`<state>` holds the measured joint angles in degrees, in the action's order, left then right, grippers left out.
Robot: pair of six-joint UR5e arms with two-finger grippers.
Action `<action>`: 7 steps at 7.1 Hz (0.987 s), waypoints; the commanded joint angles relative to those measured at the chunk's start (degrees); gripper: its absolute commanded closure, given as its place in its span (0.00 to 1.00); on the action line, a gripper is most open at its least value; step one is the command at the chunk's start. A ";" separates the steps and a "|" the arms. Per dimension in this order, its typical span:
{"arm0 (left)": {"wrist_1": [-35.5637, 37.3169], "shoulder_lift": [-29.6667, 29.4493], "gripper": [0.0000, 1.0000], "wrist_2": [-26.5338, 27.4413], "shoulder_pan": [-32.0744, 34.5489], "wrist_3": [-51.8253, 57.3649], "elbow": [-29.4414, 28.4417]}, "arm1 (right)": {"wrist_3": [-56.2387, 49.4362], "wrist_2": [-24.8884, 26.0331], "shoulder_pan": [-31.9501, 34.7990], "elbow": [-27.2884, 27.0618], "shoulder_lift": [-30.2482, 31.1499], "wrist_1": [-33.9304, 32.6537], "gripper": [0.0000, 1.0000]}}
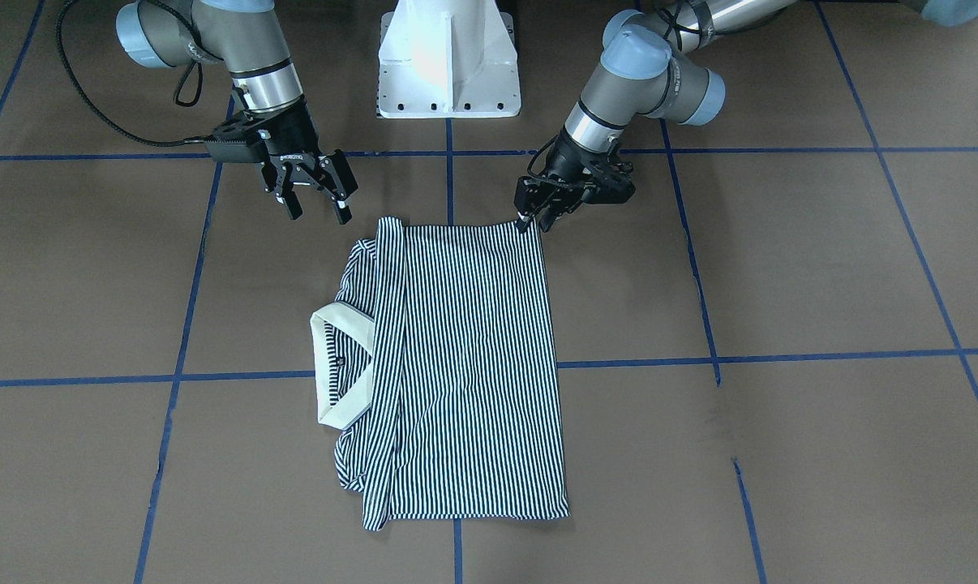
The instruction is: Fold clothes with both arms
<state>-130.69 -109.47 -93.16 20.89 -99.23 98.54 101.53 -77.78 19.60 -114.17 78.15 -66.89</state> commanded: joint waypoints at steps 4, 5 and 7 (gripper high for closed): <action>0.00 0.04 0.55 0.00 -0.15 0.00 -0.19 | 0.07 0.35 0.00 0.00 0.07 -0.09 0.00; 0.00 -0.04 0.60 0.00 -0.15 0.00 -0.19 | 0.07 0.35 0.00 0.00 0.07 -0.09 0.00; 0.00 -0.13 0.77 0.09 -2.33 -0.09 -0.28 | 0.07 0.35 0.00 0.00 0.07 -0.09 0.00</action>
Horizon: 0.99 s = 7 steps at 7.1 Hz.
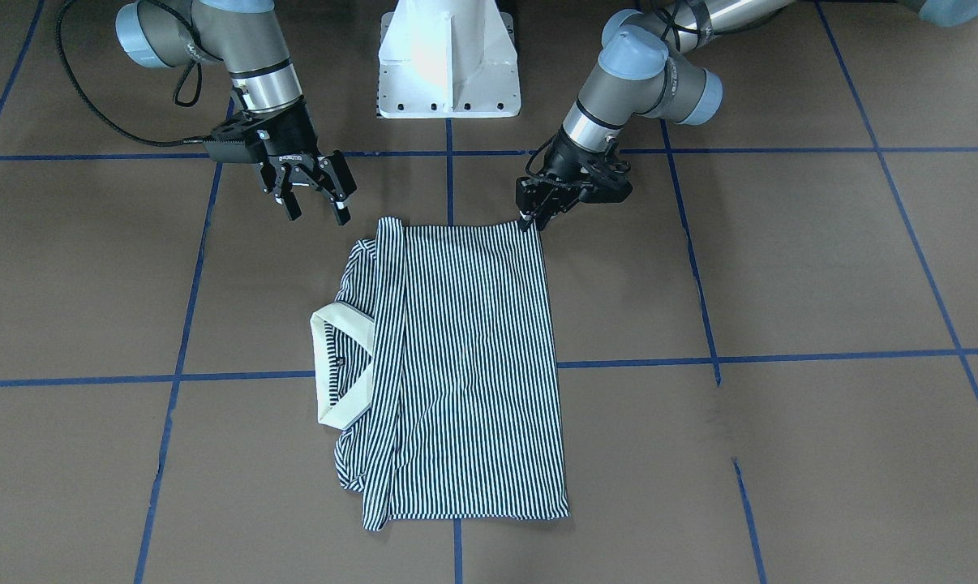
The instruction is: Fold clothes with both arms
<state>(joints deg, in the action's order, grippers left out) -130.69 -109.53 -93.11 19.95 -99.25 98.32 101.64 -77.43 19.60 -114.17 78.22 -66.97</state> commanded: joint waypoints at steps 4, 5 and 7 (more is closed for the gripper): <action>0.00 -0.16 1.00 -0.06 -1.40 0.11 0.90 | 0.05 0.00 -0.09 0.00 -0.17 0.00 0.00; 0.00 -0.07 1.00 -0.06 -1.14 0.46 0.91 | 0.05 0.00 -0.17 0.00 -0.17 0.00 0.00; 0.09 0.19 0.33 -0.15 -0.96 2.12 1.08 | 0.05 0.00 -0.17 0.00 -0.26 0.00 0.00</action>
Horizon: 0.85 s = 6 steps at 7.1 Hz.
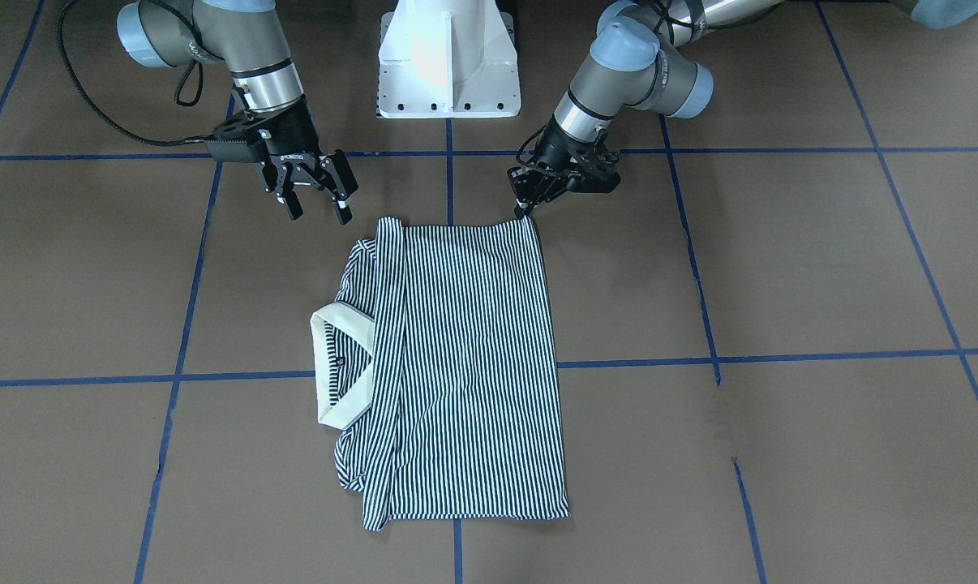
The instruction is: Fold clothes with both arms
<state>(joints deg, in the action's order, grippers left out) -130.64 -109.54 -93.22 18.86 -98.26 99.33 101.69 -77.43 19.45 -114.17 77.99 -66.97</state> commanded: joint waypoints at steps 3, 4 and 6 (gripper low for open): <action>2.21 0.03 0.40 0.06 0.83 1.49 -0.01 | 0.00 0.09 -0.03 0.09 -0.03 0.09 0.00; 2.57 -0.15 0.40 0.14 0.83 1.49 -0.01 | 0.00 0.09 -0.03 0.09 -0.03 0.00 0.00; 2.58 -0.24 0.47 0.14 0.92 1.40 -0.01 | 0.00 0.09 -0.03 0.09 0.14 0.09 0.00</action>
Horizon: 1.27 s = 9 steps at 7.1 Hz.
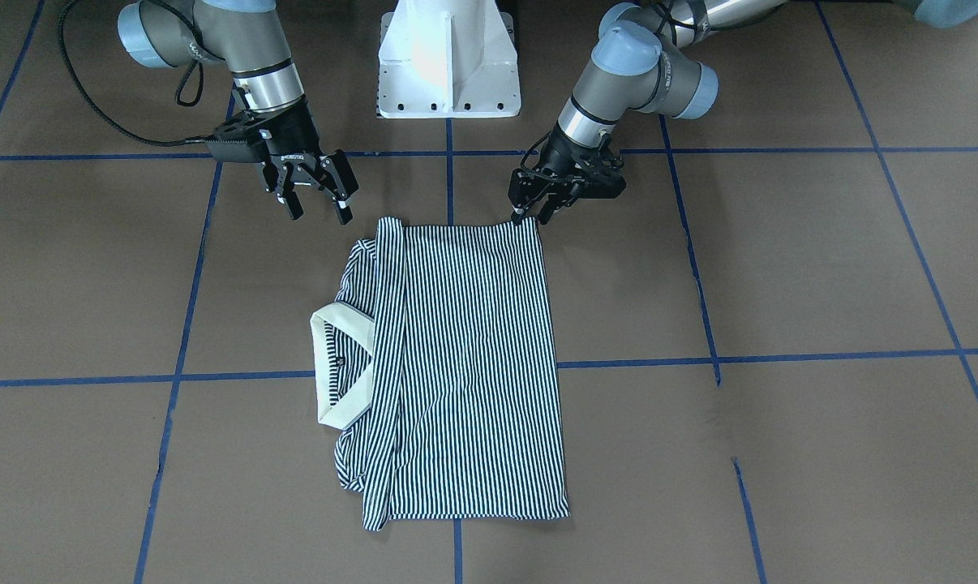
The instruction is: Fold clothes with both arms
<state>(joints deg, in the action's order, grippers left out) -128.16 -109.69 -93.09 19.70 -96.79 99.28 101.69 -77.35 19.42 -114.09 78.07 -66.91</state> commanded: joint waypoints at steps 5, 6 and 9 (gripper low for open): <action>0.10 -0.18 0.77 0.71 -0.01 -0.50 -0.05 | 0.00 0.62 0.00 0.01 0.06 -0.06 0.00; 0.10 -0.26 0.91 0.71 -0.01 -0.59 0.04 | 0.00 0.79 -0.26 0.01 0.06 -0.06 0.00; 0.10 -0.35 1.00 0.80 -0.10 -0.50 0.13 | 5.34 1.14 -2.19 0.79 -2.12 -0.94 0.18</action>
<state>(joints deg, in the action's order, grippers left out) -128.06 -109.98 -92.26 19.61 -97.30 99.34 104.44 -76.40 18.25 -113.81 77.21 -67.50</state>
